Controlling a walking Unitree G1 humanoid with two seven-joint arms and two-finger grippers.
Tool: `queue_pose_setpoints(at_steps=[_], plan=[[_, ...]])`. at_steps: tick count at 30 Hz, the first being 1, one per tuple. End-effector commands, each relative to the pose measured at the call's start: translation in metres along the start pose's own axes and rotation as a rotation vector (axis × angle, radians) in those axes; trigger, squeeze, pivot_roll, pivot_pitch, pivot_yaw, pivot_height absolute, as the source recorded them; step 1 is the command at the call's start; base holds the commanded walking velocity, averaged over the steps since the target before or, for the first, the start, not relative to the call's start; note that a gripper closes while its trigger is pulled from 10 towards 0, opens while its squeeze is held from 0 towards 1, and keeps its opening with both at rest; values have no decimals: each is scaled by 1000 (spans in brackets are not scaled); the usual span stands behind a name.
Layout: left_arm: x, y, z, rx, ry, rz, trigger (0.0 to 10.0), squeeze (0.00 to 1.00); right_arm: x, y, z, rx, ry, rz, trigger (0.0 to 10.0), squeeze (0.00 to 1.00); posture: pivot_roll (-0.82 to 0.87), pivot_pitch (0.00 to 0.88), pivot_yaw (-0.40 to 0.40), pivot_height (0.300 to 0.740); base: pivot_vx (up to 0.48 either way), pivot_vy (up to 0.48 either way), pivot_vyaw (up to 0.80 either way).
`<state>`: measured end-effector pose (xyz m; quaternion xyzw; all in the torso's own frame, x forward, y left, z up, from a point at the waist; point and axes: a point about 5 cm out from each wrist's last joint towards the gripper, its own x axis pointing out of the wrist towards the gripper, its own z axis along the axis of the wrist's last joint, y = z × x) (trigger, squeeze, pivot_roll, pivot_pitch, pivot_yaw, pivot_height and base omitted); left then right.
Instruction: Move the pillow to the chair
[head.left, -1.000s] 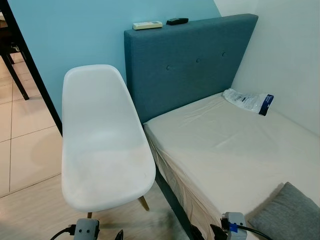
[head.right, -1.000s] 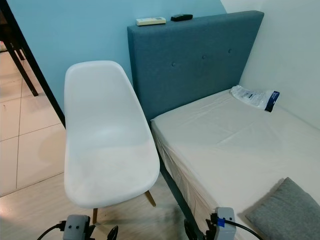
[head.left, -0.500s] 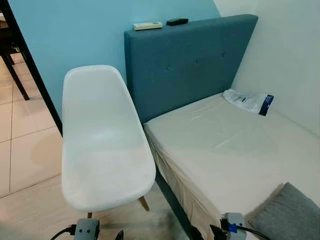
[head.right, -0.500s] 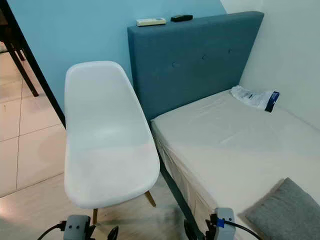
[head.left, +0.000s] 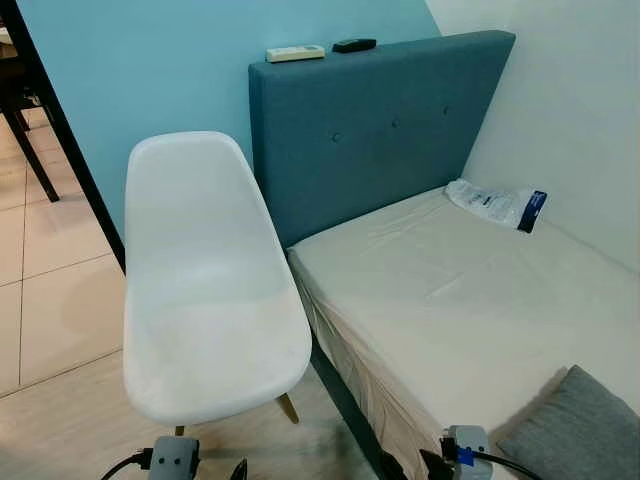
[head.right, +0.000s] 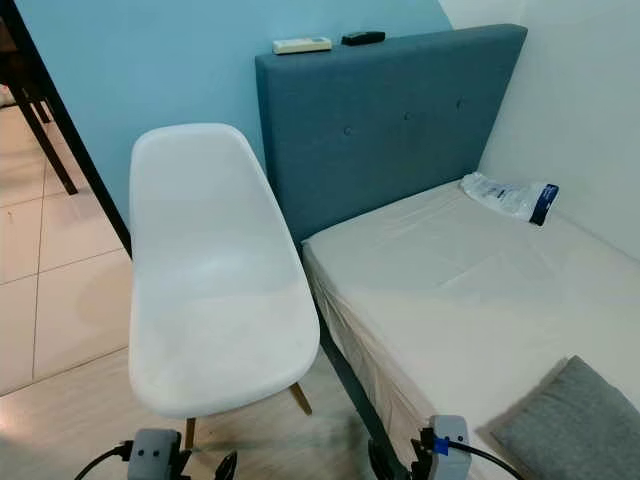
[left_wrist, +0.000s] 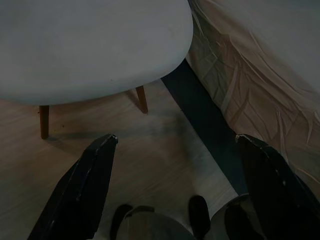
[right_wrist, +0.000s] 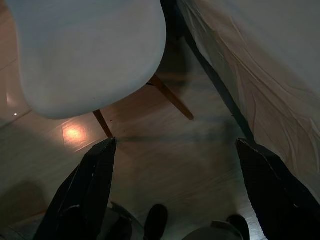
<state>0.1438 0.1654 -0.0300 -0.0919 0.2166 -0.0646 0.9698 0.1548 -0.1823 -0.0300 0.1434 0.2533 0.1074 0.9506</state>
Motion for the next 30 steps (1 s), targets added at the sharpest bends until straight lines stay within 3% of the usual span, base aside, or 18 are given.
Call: queue_pose_setpoints(at_steps=[1,18,30], plan=[[-2,1,-4,-13,17,2,10000,0,-3,-3,-3,1,4,-10,10000,0,19,66,-61,740,0,0,0],[-2,3,1,10,25,-24,10000,0,-4,4,3,-34,-20,10,10000,0,12,83,-41,740,0,0,0],[19,8,14,-2,-20,-1,10000,0,15,6,11,-54,-39,21,10000,0,22,5,-32,740,0,0,0]])
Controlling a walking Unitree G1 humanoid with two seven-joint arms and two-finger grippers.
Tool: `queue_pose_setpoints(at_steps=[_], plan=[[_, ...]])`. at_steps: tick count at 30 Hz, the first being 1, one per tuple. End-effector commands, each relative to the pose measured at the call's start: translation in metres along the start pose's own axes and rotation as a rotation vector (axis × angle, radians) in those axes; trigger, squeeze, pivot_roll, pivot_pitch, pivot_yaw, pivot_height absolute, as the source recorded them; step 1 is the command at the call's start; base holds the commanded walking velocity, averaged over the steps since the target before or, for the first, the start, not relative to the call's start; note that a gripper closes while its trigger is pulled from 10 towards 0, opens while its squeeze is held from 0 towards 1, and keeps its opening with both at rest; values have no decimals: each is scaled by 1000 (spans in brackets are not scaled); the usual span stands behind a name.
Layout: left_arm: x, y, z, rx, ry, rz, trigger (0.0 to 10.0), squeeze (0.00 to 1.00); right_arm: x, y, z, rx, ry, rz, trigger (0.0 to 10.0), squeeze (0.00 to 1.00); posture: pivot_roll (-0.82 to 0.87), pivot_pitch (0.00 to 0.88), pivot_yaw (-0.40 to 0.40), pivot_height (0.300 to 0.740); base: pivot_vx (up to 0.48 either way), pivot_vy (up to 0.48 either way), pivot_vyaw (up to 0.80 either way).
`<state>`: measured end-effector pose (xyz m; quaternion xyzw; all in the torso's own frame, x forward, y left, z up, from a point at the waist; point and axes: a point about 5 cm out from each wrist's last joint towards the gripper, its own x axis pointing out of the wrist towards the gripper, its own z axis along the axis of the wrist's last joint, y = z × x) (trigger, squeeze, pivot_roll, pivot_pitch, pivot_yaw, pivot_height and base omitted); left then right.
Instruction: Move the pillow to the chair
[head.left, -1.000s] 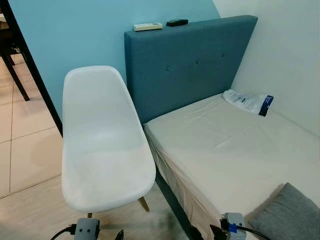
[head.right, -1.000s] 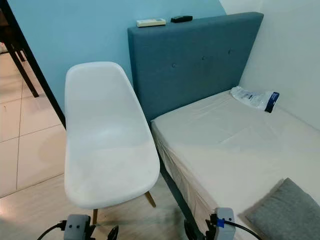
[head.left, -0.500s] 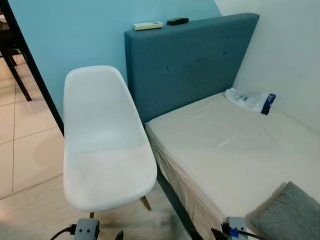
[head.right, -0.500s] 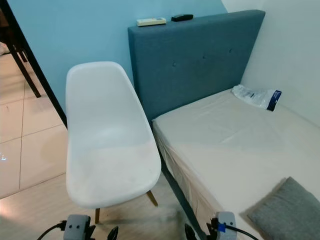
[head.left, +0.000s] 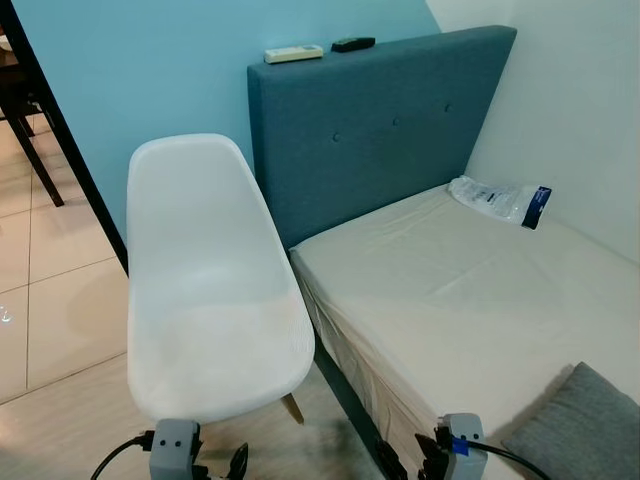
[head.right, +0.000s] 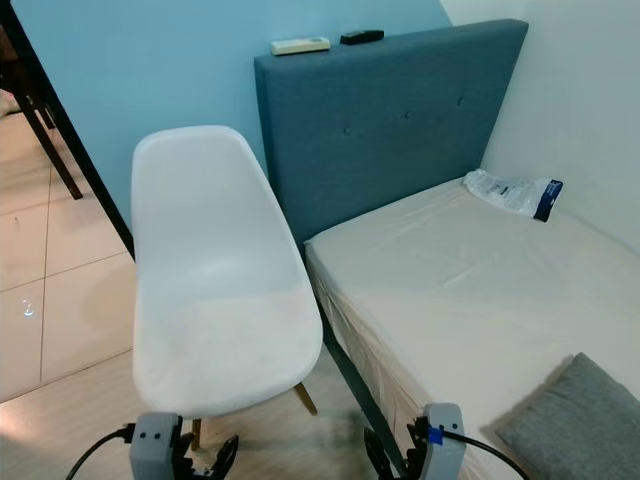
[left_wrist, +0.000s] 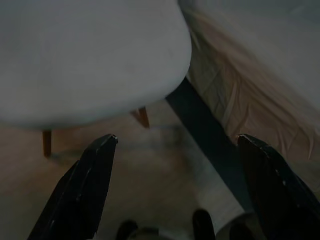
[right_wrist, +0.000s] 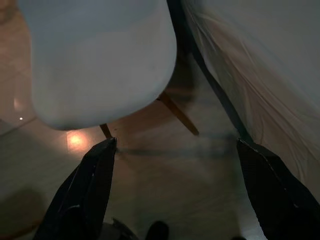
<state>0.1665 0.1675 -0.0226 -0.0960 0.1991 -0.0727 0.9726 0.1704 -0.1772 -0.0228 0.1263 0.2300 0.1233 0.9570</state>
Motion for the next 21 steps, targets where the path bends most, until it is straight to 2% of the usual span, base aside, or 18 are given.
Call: queue_pose_setpoints(at_steps=[1,2,5,21], plan=[[1,6,-2,0,14,19,10000,0,4,1,-2,-7,0,-6,10000,0,22,5,-32,740,0,0,0],[12,8,6,11,-1,16,10000,0,14,2,4,-10,-16,-6,10000,0,20,0,-17,740,0,0,0],[20,8,14,24,-13,-2,10000,0,20,4,8,-20,-25,-2,10000,0,17,0,-10,740,0,0,0],[32,-3,16,27,-13,-46,10000,0,25,-7,6,-27,-19,-26,10000,0,8,0,-23,740,0,0,0]])
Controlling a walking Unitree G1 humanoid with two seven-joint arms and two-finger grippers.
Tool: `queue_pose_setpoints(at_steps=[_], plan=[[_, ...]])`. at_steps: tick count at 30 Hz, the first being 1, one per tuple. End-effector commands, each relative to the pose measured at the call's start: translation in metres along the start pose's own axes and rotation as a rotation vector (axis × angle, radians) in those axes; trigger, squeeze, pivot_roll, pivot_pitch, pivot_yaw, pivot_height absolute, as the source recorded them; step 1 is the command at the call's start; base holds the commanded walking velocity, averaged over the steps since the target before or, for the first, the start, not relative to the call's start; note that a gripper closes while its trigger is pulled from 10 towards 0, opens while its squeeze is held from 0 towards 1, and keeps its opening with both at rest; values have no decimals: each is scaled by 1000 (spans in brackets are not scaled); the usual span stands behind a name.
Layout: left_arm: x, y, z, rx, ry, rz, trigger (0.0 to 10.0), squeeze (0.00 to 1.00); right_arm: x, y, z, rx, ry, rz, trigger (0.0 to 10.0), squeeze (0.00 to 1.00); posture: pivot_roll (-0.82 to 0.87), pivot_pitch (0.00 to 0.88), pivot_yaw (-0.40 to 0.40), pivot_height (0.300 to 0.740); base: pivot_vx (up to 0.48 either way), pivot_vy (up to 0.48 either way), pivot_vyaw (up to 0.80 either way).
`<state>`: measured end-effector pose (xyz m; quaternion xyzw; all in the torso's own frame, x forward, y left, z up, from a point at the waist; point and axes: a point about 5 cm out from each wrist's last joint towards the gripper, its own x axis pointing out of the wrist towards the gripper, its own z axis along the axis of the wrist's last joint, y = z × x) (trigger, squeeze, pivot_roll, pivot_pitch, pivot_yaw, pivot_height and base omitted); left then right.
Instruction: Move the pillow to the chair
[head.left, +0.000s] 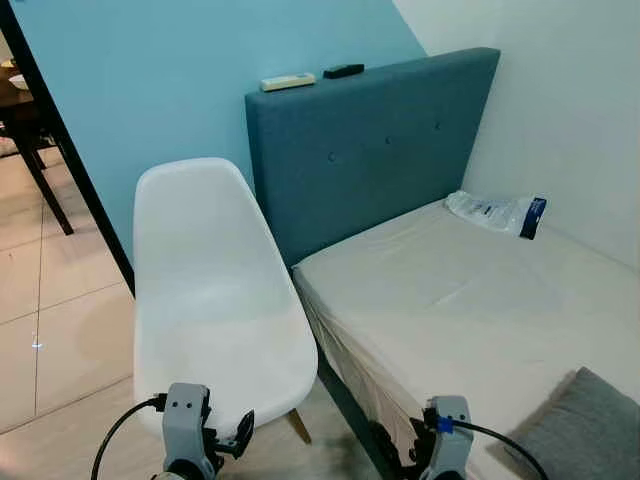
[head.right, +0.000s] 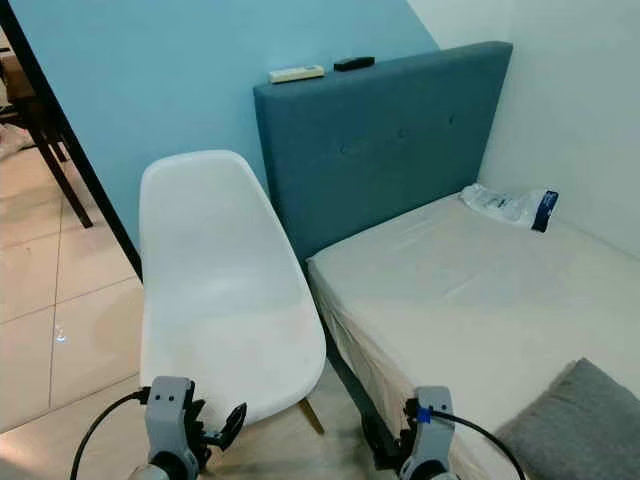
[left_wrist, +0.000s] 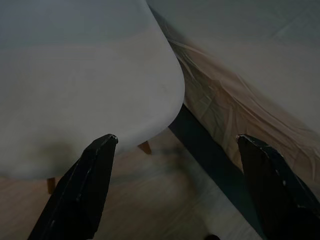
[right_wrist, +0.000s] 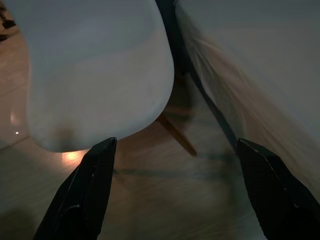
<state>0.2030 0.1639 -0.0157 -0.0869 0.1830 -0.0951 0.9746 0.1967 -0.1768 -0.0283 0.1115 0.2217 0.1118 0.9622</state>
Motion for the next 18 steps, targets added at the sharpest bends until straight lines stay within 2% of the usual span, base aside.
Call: queue_pose_setpoints(at_steps=[1,12,18], plan=[[0,-2,-4,-3,12,-6,10000,0,0,-1,-1,-4,0,5,10000,0,9,0,-25,740,0,0,0],[1,-10,-9,-5,36,-52,10000,0,-4,-2,-9,-43,27,24,10000,0,-6,0,-28,740,0,0,0],[6,-11,-3,-11,17,-60,10000,0,1,2,0,-70,-6,39,10000,0,-5,0,-25,740,0,0,0]])
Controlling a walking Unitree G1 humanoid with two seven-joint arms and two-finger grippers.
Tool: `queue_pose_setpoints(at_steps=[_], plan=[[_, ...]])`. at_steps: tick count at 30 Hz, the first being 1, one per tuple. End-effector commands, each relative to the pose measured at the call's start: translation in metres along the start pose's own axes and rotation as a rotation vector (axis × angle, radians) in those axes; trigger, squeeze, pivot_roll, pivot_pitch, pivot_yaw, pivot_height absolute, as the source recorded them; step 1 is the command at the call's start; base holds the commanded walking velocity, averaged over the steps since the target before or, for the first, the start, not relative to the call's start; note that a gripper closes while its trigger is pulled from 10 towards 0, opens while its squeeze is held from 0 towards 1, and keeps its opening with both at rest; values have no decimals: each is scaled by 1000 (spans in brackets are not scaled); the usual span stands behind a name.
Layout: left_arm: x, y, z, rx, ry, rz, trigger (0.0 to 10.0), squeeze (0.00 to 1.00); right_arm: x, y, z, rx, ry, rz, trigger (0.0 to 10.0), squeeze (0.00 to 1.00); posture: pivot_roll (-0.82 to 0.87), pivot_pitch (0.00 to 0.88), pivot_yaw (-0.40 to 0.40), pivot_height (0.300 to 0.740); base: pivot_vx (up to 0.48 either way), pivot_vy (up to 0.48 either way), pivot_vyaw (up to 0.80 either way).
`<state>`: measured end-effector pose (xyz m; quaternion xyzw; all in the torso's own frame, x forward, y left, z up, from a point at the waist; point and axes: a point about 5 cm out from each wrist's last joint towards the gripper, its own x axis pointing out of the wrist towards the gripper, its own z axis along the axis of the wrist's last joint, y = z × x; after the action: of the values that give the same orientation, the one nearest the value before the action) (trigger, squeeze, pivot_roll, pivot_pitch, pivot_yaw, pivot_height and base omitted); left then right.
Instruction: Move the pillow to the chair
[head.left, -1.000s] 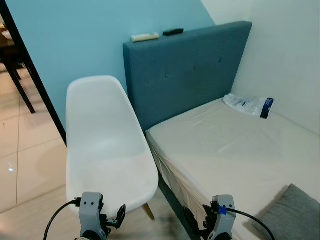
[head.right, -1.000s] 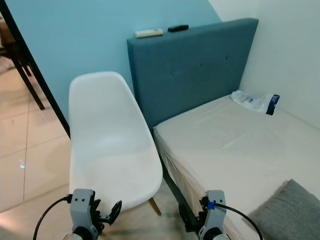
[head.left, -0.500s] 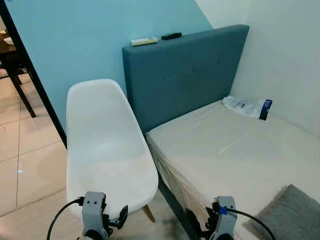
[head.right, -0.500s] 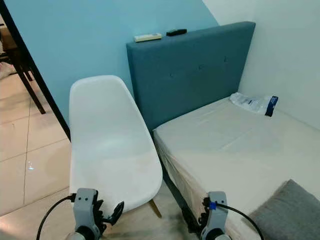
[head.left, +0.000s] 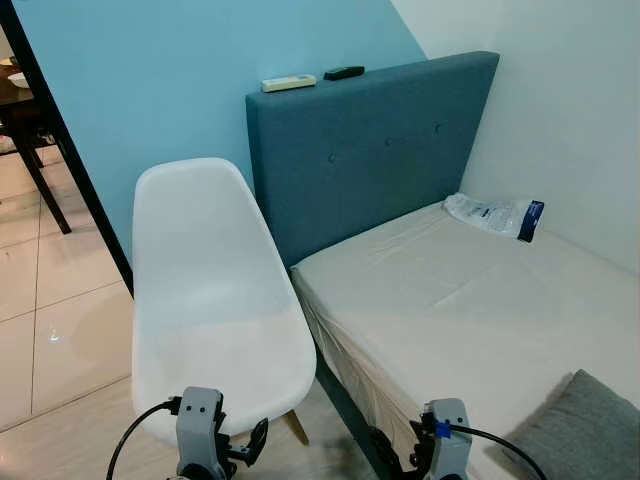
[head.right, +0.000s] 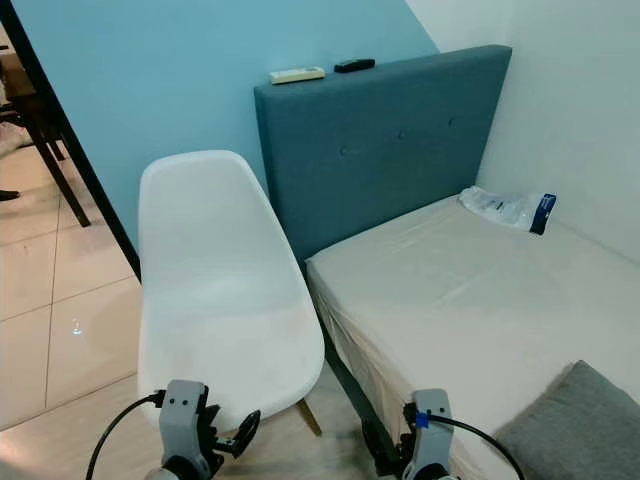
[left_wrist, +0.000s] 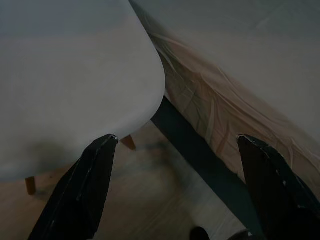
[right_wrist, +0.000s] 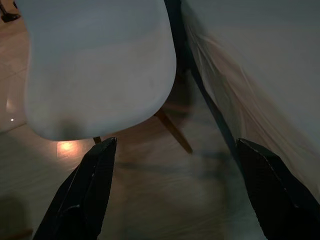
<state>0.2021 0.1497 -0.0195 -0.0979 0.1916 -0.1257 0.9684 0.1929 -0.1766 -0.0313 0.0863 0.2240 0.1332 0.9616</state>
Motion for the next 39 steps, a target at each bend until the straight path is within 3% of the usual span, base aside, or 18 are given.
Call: queue_pose_setpoints(at_steps=[1,8,17,27,39], plan=[[2,2,3,2,-5,4,10000,0,3,2,4,-13,-21,9,10000,0,-5,0,-25,740,0,0,0],[15,6,21,8,-51,4,10000,0,15,5,18,-65,-48,45,10000,0,5,0,-18,740,0,0,0],[27,10,33,7,-70,8,10000,0,26,6,22,-99,-40,0,10000,0,-8,0,2,740,0,0,0],[28,16,32,13,-63,23,10000,0,26,6,16,-67,-44,-23,10000,0,-5,0,19,740,0,0,0],[26,2,22,-14,-61,9,10000,0,16,-5,12,-129,-23,-16,10000,0,-28,0,-13,740,0,0,0]])
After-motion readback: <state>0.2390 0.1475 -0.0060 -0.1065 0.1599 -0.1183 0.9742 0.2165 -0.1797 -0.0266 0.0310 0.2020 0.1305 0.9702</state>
